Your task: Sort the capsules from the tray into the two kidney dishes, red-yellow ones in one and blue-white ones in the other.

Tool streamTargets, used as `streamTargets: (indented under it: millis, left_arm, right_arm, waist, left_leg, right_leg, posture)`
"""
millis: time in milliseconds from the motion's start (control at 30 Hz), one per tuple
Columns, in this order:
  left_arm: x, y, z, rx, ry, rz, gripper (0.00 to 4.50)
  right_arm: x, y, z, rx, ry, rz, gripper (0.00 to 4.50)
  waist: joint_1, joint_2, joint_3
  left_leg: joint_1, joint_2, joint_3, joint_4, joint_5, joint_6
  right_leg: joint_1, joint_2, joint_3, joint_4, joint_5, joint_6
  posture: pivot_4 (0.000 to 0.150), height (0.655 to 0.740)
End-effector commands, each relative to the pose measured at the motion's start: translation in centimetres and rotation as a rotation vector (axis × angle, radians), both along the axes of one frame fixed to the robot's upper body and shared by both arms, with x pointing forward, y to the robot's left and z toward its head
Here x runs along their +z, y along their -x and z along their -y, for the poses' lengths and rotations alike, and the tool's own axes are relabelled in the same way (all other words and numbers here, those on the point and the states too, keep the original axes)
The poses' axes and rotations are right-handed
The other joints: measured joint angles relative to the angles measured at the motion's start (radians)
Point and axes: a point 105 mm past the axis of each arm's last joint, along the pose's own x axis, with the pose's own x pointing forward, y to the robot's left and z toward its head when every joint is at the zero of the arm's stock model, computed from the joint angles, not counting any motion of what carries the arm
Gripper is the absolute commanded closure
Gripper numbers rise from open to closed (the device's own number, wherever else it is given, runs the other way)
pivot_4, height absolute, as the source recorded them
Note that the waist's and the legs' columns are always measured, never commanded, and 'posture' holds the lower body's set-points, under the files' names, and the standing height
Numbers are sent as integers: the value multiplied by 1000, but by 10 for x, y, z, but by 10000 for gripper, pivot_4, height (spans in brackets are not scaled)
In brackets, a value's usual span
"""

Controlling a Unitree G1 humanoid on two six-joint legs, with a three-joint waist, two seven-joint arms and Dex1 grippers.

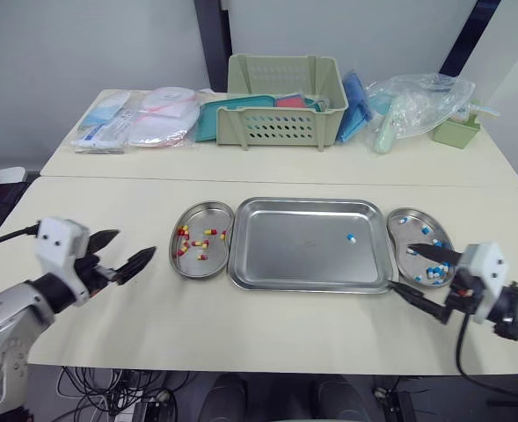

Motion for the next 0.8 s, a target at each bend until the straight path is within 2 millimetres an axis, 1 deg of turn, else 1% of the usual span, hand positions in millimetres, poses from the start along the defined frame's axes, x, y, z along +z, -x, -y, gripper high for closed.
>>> streamTargets:
  millis: [33, 133, 233, 333, 400, 500, 633, 700, 800]
  left_arm:
    - [-5, 14, -31, 73, -45, 3, 271]
    - [-22, 30, -56, 147, -61, -43, 271]
    - [-34, 46, -74, 200, -72, -75, 271]
    - [-41, 61, -85, 230, -55, -97, 271]
    - [-45, 67, -90, 243, -48, -113, 271]
    - [-49, 73, -92, 244, -61, -125, 271]
    - [-50, 74, -91, 232, -61, -129, 271]
    - [-48, 75, -85, 188, -56, -133, 271]
    - [-45, 75, -66, 72, -52, -139, 271]
  right_arm:
    - [6, 9, 45, -105, 76, 1, 0]
    - [-1, 20, 69, -169, 121, -44, 0]
    - [-9, 32, 86, -224, 143, -90, 0]
    - [-15, 43, 102, -281, 164, -122, 0]
    - [-16, 45, 108, -315, 153, -123, 0]
    - [-14, 43, 110, -328, 142, -111, 0]
    - [-14, 40, 109, -326, 139, -112, 0]
    - [-15, 40, 108, -321, 138, -117, 0]
    - [-17, 43, 108, -323, 140, -128, 0]
  waist:
    - [0, 0, 0]
    - [-1, 0, 0]
    - [-2, 0, 0]
    - [-2, 0, 0]
    - [-3, 0, 0]
    - [-3, 0, 0]
    - [-3, 0, 0]
    - [-3, 0, 0]
    - [-3, 0, 0]
  left_leg:
    - [0, 0, 0, 0, 0, 0]
    - [0, 0, 0, -1, 0, 0]
    - [0, 0, 0, -1, 0, 0]
    - [1, 0, 1, -1, 0, 0]
    - [1, 0, 1, -1, 0, 0]
    - [1, 1, 1, -1, 0, 0]
    - [1, 1, 1, -1, 0, 0]
    - [1, 1, 1, -1, 0, 0]
    - [1, 1, 1, -1, 0, 0]
  right_leg:
    - [0, 0, 0, 0, 0, 0]
    - [0, 0, 0, -1, 0, 0]
    - [0, 0, 0, 0, 0, 0]
    - [0, 0, 1, 0, 0, 0]
    - [0, 0, 1, 0, 0, 0]
    - [0, 0, 1, 0, 0, 0]
    - [0, 0, 1, 0, 0, 0]
    - [0, 0, 1, 0, 0, 0]
    - [0, 0, 1, 0, 0, 0]
  posture:
    - [1500, 7400]
    - [1500, 7400]
    - [1500, 7400]
    - [1500, 7400]
    - [1500, 7400]
    - [1500, 7400]
    - [1500, 7400]
    - [1500, 7400]
    - [1500, 7400]
